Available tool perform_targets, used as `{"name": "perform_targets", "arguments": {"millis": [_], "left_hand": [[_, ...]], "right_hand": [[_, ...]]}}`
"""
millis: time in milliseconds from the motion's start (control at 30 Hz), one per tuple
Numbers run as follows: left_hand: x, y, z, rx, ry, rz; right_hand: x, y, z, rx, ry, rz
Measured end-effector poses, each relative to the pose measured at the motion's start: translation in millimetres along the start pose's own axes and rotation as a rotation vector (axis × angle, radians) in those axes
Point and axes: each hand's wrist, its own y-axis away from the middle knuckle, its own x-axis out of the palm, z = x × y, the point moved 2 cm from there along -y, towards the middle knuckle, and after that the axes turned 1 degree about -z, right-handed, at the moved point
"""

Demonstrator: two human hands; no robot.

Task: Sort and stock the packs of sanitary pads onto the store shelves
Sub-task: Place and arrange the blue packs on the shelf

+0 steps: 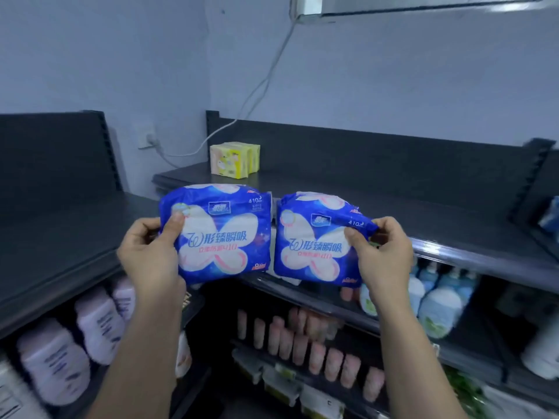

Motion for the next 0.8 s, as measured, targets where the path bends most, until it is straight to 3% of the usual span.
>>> {"name": "perform_targets", "arguments": {"millis": [433, 800], "left_hand": [[198.7, 108.7, 88.7, -0.162, 0.043, 0.16], [346.7, 149.4, 169.6, -0.242, 0.057, 0.331]], "right_hand": [[-145.7, -143.0, -75.2, -0.007, 0.089, -0.125], [-219.4, -250.7, -152.5, 0.021, 0.18, -0.278]]}}
